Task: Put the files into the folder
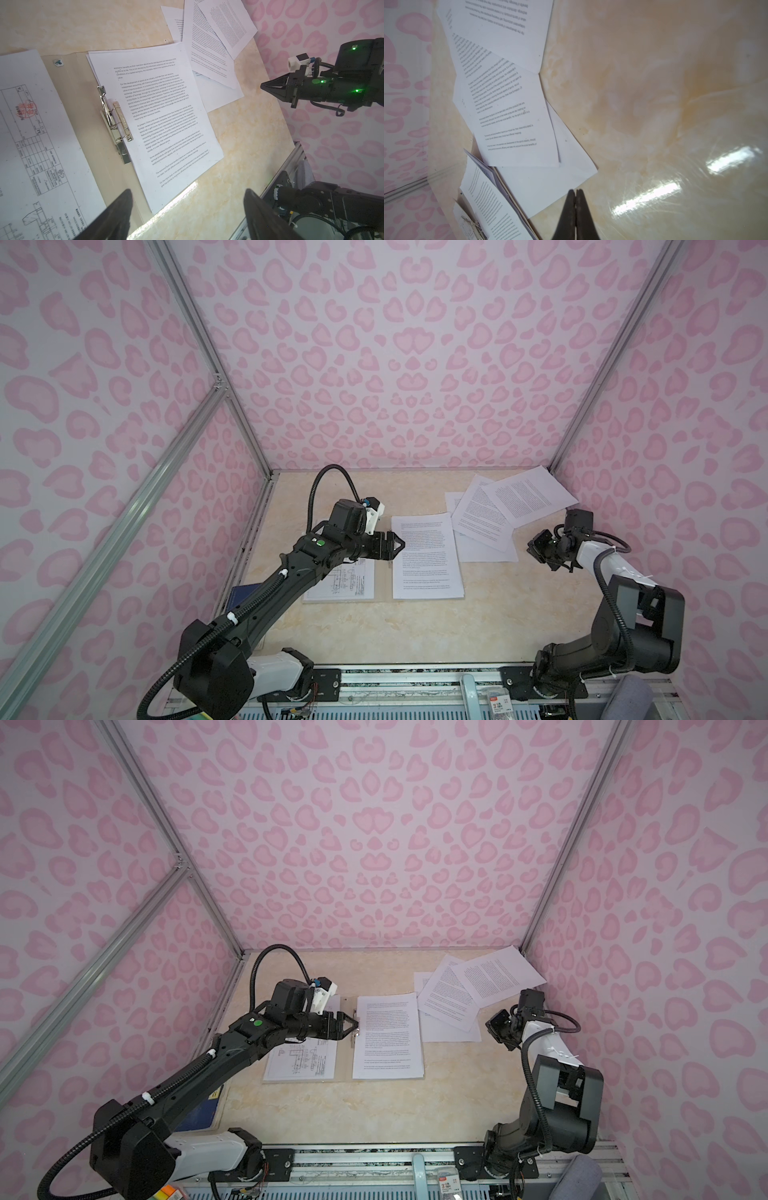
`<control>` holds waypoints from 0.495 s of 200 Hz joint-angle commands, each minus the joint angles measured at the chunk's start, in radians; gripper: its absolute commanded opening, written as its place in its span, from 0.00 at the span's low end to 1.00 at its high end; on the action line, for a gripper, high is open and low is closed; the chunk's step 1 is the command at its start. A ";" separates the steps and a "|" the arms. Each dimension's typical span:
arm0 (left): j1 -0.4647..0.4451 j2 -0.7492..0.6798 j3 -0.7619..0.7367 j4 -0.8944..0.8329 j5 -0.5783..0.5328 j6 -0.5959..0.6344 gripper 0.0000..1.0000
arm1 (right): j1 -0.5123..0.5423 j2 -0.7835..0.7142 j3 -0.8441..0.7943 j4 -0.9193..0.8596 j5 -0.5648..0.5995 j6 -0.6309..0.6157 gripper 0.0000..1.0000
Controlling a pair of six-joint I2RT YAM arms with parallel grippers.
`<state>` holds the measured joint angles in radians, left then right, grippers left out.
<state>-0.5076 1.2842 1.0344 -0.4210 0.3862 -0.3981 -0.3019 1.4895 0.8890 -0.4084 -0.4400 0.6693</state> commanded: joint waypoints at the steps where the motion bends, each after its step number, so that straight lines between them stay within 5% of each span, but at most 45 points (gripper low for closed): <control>1: 0.003 0.009 0.011 0.003 0.008 0.011 0.85 | 0.027 0.040 0.032 0.037 0.017 -0.016 0.29; 42: 0.003 0.044 0.026 0.007 0.029 0.010 0.85 | 0.103 0.188 0.095 0.090 -0.022 -0.047 0.55; 99: 0.003 0.058 0.029 0.005 0.030 0.010 0.85 | 0.151 0.244 0.045 0.185 -0.104 0.072 0.54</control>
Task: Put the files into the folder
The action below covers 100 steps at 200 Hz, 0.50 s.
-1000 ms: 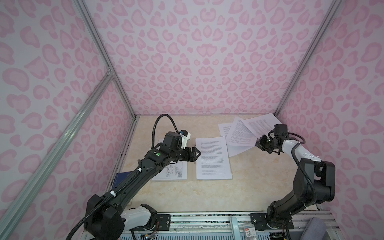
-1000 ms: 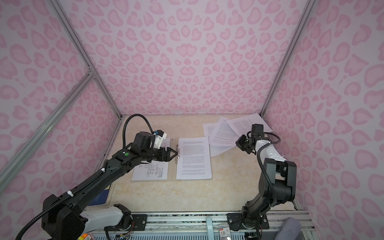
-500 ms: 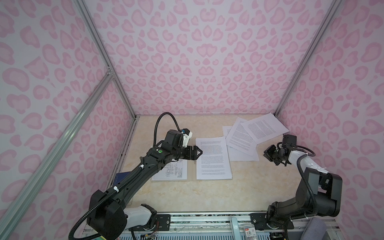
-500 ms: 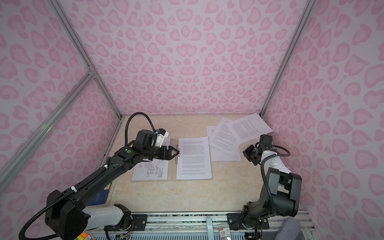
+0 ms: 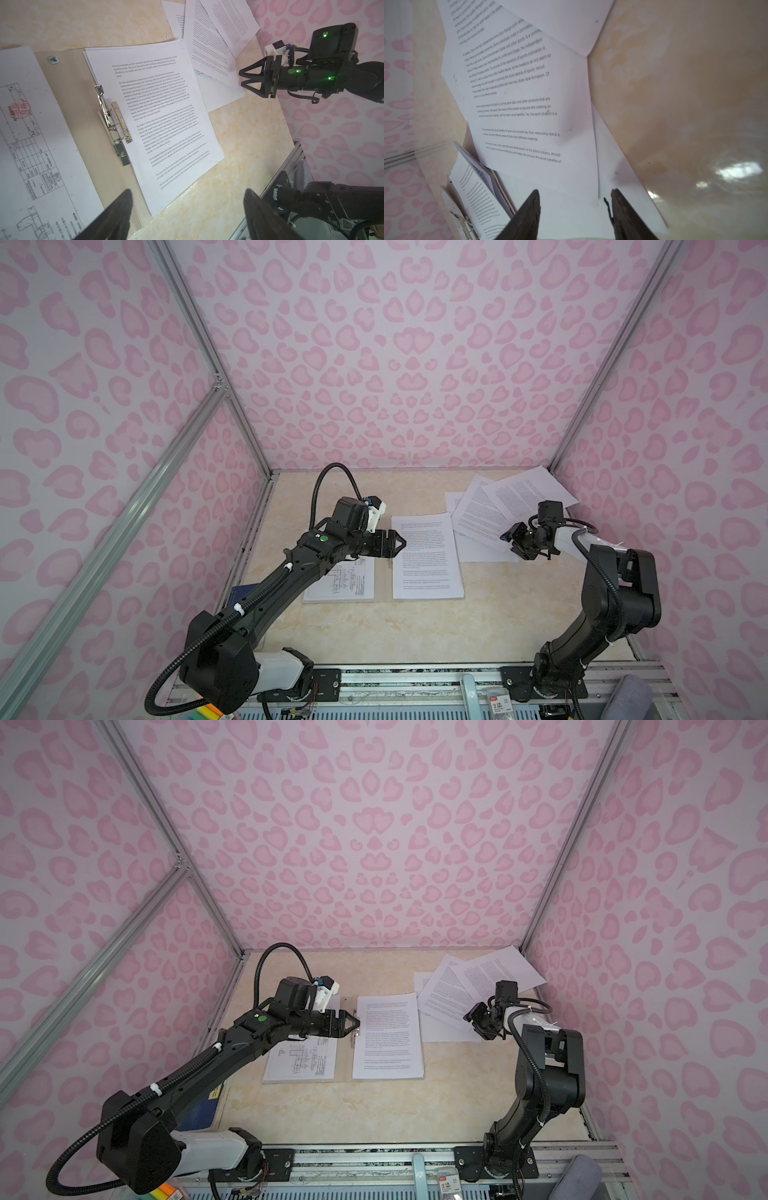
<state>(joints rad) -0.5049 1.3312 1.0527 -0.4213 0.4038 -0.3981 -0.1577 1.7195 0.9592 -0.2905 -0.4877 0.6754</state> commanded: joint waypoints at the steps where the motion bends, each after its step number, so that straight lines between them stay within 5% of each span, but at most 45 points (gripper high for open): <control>1: 0.000 0.011 0.010 0.005 0.013 0.010 0.85 | 0.008 0.015 -0.025 0.067 -0.058 0.067 0.54; 100: 0.002 0.008 0.005 0.005 0.015 0.011 0.85 | 0.017 0.036 -0.073 0.166 -0.052 0.147 0.43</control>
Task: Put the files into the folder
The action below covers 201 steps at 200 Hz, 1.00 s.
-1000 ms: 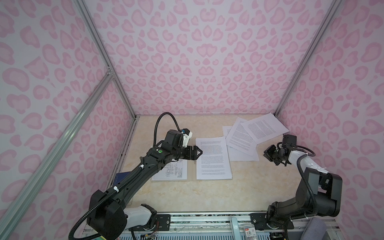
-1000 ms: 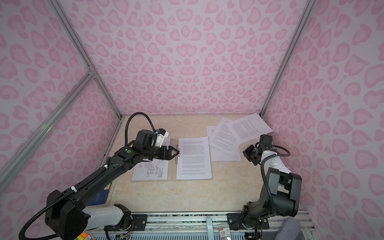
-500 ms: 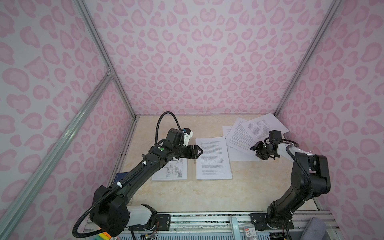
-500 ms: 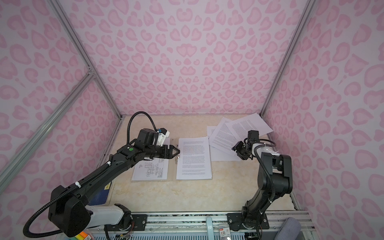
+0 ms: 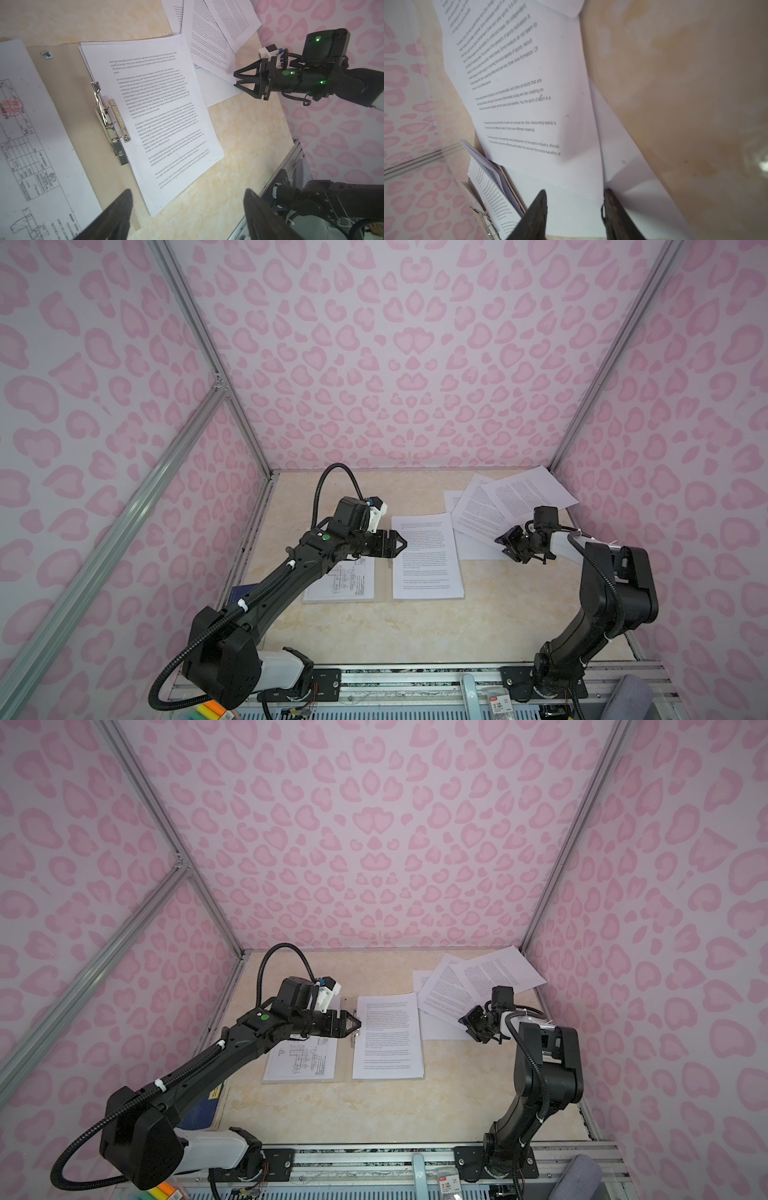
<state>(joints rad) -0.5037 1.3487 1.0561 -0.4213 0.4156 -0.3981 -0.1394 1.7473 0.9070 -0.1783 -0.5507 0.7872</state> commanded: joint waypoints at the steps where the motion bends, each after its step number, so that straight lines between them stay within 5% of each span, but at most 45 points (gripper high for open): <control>1: 0.001 -0.010 0.001 0.004 0.003 0.011 0.85 | -0.002 0.009 -0.021 0.057 0.010 0.037 0.42; 43: 0.002 -0.008 -0.002 0.003 0.001 0.010 0.85 | -0.004 -0.029 -0.071 0.203 0.022 0.111 0.34; 201: 0.009 -0.035 -0.014 -0.005 -0.014 0.013 0.85 | -0.001 0.051 -0.057 0.303 0.016 0.205 0.16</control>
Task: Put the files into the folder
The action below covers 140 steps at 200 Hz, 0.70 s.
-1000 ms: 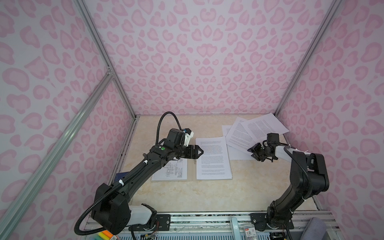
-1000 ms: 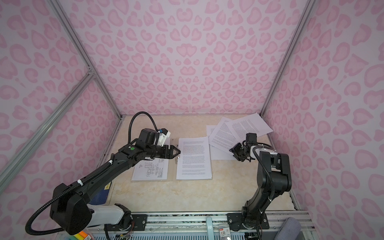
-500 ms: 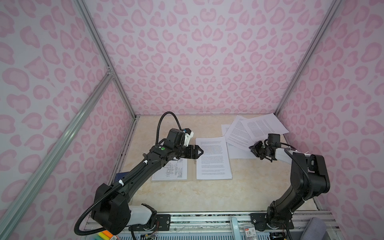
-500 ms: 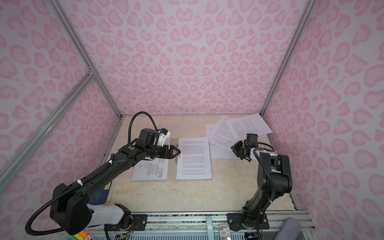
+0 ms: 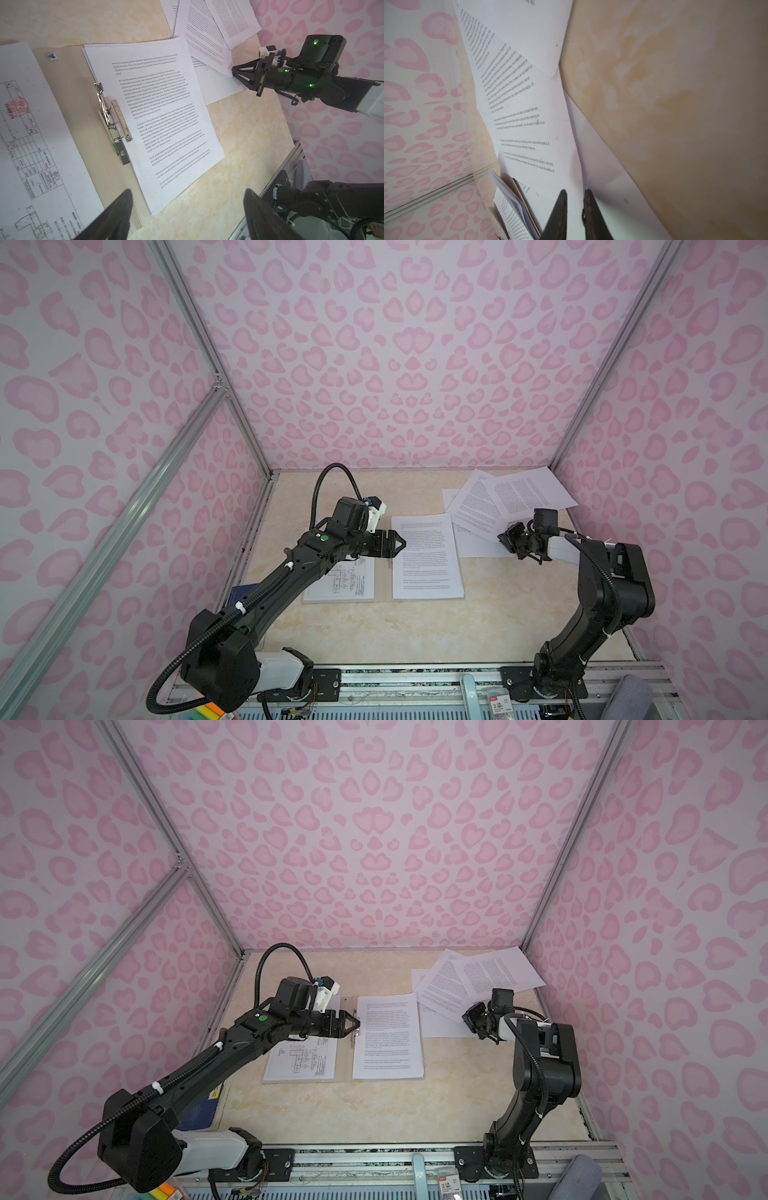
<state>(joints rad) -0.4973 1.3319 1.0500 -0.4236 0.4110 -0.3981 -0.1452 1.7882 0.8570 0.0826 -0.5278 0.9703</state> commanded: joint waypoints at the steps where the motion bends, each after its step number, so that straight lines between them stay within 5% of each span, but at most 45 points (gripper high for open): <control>1: 0.003 -0.018 -0.009 -0.003 -0.010 0.013 0.85 | 0.005 0.011 -0.007 0.042 -0.006 0.022 0.16; 140: 0.009 -0.037 -0.026 -0.005 -0.019 0.013 0.85 | 0.007 -0.012 -0.039 0.251 -0.035 0.100 0.00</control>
<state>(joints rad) -0.4908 1.3048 1.0279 -0.4252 0.3954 -0.3977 -0.1390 1.8072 0.8101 0.3153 -0.5522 1.0657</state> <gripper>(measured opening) 0.848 0.050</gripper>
